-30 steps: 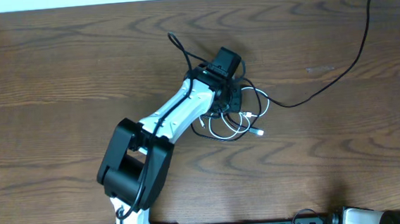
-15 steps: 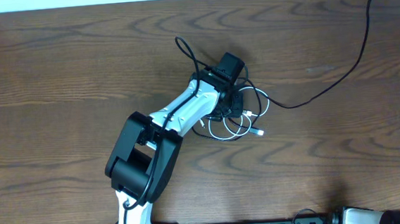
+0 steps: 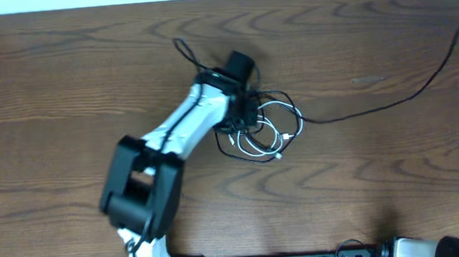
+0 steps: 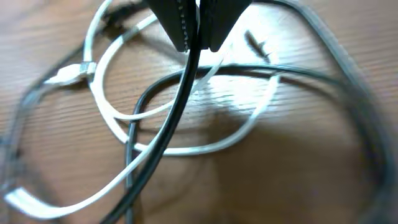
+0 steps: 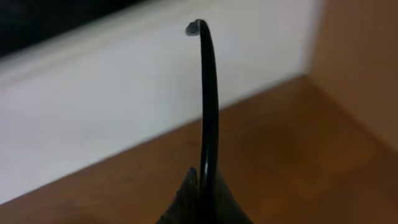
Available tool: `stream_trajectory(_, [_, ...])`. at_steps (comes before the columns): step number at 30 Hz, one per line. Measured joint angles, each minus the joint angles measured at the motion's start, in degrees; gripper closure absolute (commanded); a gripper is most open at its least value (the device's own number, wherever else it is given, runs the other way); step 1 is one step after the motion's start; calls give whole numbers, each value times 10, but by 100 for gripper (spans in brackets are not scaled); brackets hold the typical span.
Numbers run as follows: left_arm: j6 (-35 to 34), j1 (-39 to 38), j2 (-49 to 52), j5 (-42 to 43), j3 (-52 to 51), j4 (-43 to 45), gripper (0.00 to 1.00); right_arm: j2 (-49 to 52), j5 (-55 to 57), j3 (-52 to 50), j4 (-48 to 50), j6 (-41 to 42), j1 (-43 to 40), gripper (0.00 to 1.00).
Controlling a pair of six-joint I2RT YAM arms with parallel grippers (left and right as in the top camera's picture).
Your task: Untangle cables
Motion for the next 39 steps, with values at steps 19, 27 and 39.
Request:
stream_trajectory(19, [49,11,-79,215,0,-4,93,141,-199,0,-244,-63,0,27])
stream_trajectory(27, [66,11,-79,187,0,-37,92,208,-233,0,-330,-112,40,21])
stream_trajectory(39, [74,10,-79,17,0,-87,92,233,-179,-41,-360,-36,105,10])
